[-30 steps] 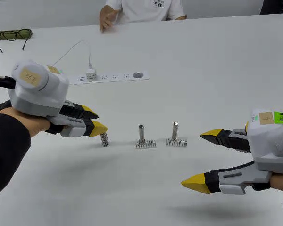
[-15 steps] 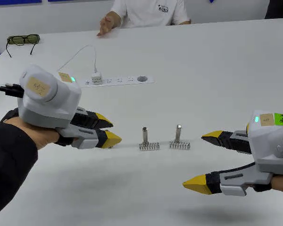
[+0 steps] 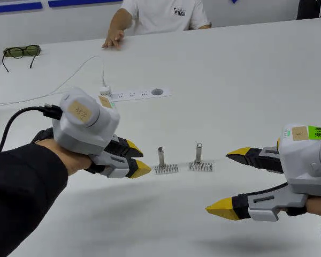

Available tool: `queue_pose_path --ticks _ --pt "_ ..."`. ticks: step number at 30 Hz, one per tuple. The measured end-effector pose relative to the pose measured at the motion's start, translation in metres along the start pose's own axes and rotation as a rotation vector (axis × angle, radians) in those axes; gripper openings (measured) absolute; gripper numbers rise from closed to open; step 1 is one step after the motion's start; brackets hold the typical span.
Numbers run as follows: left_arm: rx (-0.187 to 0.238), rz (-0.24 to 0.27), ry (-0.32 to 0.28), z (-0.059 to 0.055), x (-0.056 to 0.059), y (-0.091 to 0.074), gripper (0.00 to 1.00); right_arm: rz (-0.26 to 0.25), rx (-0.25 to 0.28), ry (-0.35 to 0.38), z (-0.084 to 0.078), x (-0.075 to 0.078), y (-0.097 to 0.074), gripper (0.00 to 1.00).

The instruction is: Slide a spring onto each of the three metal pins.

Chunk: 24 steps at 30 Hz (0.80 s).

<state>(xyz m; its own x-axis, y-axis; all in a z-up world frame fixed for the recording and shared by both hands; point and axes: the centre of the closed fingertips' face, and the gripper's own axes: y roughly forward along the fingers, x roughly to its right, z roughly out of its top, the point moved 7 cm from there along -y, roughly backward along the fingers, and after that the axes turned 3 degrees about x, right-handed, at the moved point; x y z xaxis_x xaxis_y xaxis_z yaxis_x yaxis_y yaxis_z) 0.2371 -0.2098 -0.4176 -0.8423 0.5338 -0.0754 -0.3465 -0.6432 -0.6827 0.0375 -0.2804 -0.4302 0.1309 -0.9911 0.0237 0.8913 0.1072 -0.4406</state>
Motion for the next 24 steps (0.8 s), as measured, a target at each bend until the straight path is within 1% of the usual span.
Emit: queue_pose_path --ticks 1,3,6,10,16,19,22,24 --pt "-0.016 -0.003 -0.001 0.000 -0.002 0.003 0.22 0.000 0.000 0.001 0.000 0.000 0.000 0.74" --pt "-0.029 -0.007 0.007 0.000 -0.003 0.006 0.22 0.000 0.000 0.002 0.000 0.001 0.000 0.74" --pt "-0.068 -0.015 0.046 0.000 -0.006 0.013 0.22 0.002 0.001 0.003 0.000 0.001 0.000 0.74" --pt "-0.093 -0.028 0.063 0.002 -0.008 0.021 0.21 0.002 -0.001 0.004 -0.001 0.001 -0.001 0.74" --pt "-0.152 -0.044 0.085 -0.003 -0.014 0.037 0.21 -0.003 0.001 0.008 -0.001 0.002 -0.002 0.74" --pt "-0.167 -0.052 0.090 -0.004 -0.015 0.041 0.20 -0.004 0.002 0.010 -0.001 0.003 -0.003 0.74" --pt "-0.189 -0.052 0.113 -0.004 -0.013 0.045 0.20 -0.004 -0.001 0.010 -0.002 0.003 -0.002 0.74" --pt "-0.200 -0.053 0.116 -0.007 -0.015 0.049 0.20 -0.003 -0.001 0.008 -0.002 0.003 -0.002 0.74"
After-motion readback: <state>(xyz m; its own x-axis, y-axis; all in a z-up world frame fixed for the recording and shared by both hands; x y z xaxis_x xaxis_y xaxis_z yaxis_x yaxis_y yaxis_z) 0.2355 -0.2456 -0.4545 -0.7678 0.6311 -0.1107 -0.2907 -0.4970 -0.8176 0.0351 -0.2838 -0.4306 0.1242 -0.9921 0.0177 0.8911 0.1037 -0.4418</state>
